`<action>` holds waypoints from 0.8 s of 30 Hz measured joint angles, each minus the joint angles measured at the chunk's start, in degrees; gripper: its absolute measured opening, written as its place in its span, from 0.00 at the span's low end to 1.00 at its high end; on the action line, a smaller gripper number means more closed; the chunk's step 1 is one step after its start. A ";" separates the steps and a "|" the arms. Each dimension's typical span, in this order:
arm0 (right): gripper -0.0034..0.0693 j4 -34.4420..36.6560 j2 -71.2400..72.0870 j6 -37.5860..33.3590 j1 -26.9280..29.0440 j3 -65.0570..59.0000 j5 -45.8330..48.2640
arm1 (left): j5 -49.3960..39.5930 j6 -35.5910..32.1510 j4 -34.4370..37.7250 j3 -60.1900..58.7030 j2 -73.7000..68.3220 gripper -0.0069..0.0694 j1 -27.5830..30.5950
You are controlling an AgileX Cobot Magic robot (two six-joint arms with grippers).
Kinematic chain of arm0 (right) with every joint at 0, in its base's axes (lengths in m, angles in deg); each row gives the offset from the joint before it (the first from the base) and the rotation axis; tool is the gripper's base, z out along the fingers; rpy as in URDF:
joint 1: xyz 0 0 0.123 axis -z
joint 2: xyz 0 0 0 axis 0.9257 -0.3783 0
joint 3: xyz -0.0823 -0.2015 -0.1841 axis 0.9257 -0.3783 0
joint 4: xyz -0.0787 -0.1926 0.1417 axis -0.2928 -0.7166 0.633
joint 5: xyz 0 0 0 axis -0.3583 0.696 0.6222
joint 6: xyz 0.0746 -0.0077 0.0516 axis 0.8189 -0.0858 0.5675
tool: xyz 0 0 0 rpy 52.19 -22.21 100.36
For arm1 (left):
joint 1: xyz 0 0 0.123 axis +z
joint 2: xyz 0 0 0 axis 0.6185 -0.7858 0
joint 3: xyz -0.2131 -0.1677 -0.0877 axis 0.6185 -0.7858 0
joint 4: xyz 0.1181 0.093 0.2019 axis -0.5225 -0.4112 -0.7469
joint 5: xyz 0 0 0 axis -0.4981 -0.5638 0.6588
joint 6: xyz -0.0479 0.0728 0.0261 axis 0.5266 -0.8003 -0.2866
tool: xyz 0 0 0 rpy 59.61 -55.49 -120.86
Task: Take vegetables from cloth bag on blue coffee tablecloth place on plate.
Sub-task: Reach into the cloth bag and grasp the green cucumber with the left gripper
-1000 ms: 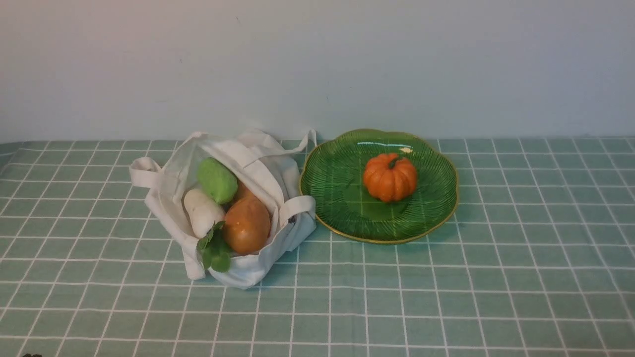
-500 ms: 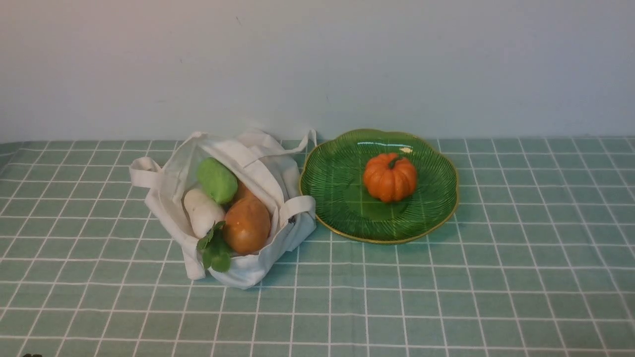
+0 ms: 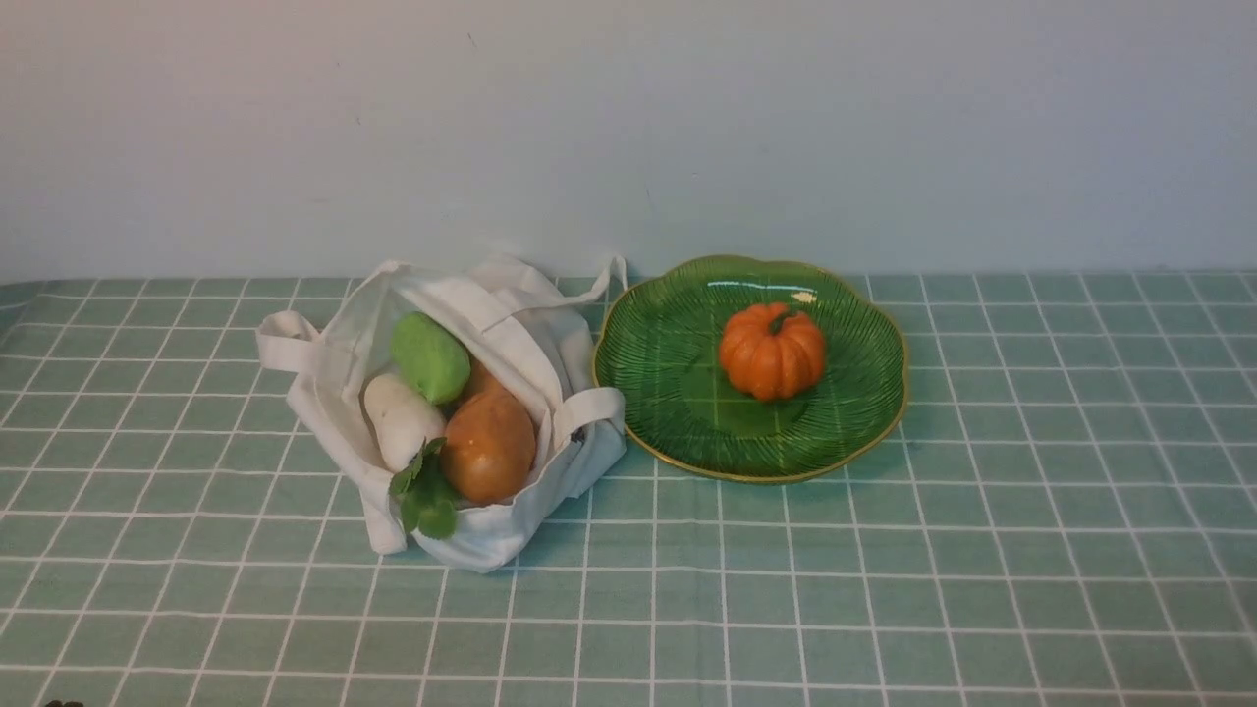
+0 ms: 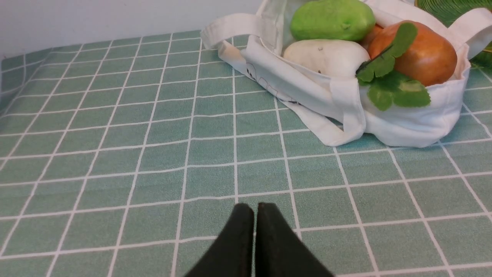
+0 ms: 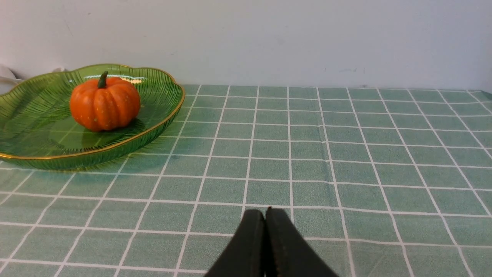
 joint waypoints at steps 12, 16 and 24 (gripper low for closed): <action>0.02 0.00 0.00 0.00 0.00 0.00 0.00 | 0.00 0.00 0.00 0.00 0.00 0.08 0.00; 0.02 0.00 0.00 0.00 0.00 0.00 0.00 | 0.00 0.00 0.07 0.00 0.00 0.08 0.00; 0.02 0.00 0.00 0.00 0.00 0.00 0.00 | -0.01 19.17 28.14 -0.05 0.00 0.08 0.00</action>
